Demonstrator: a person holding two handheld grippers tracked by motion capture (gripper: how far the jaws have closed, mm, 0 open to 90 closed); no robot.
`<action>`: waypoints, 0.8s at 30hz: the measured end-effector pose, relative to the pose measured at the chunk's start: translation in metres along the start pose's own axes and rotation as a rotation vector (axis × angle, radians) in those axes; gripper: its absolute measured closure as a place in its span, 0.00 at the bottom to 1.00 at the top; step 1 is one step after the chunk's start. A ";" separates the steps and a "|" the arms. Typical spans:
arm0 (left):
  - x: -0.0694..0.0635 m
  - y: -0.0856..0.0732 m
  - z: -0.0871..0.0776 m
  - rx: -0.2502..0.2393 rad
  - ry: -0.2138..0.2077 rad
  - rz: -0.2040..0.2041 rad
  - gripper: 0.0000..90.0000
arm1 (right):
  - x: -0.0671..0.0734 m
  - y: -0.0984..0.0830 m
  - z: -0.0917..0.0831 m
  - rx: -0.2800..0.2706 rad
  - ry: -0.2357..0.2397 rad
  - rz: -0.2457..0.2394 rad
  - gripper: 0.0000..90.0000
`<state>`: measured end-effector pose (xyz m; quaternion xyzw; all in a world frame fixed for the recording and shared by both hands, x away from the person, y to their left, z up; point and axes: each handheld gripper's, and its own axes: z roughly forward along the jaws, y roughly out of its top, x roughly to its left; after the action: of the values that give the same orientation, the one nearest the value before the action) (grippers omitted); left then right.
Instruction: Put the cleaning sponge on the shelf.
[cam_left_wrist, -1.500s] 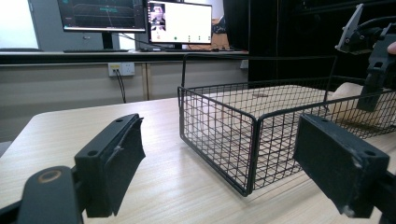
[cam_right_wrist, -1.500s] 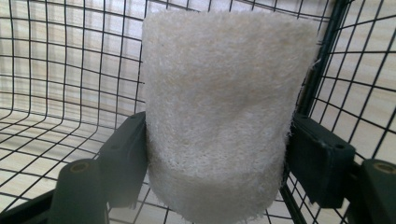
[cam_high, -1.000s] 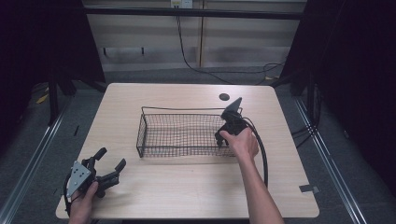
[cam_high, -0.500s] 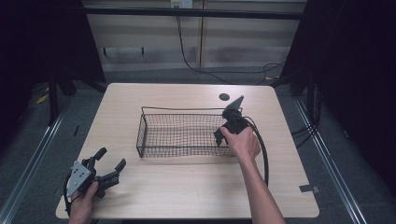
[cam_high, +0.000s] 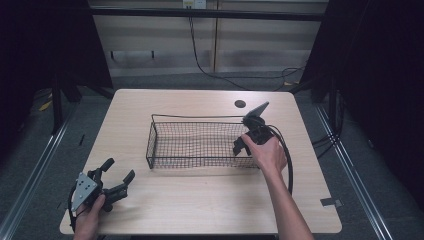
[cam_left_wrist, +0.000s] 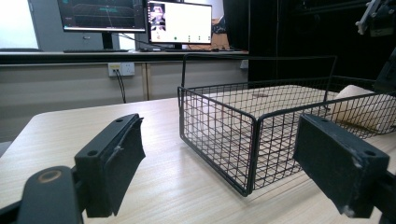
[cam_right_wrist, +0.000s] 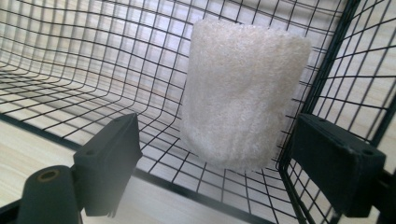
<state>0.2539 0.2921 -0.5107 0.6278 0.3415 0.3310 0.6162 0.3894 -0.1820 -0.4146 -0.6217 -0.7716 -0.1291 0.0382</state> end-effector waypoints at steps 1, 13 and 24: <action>0.000 0.000 0.000 0.000 0.000 0.000 0.17 | -0.001 -0.001 -0.001 -0.007 0.012 -0.004 0.17; 0.000 0.000 0.000 0.000 0.000 0.000 0.17 | 0.002 -0.014 -0.018 -0.114 0.101 -0.108 0.25; 0.000 0.000 0.000 0.000 0.000 0.000 0.17 | 0.009 -0.028 -0.028 -0.195 0.162 -0.181 0.26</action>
<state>0.2539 0.2921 -0.5107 0.6276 0.3416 0.3313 0.6161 0.3573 -0.1858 -0.3899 -0.5381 -0.8026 -0.2562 0.0280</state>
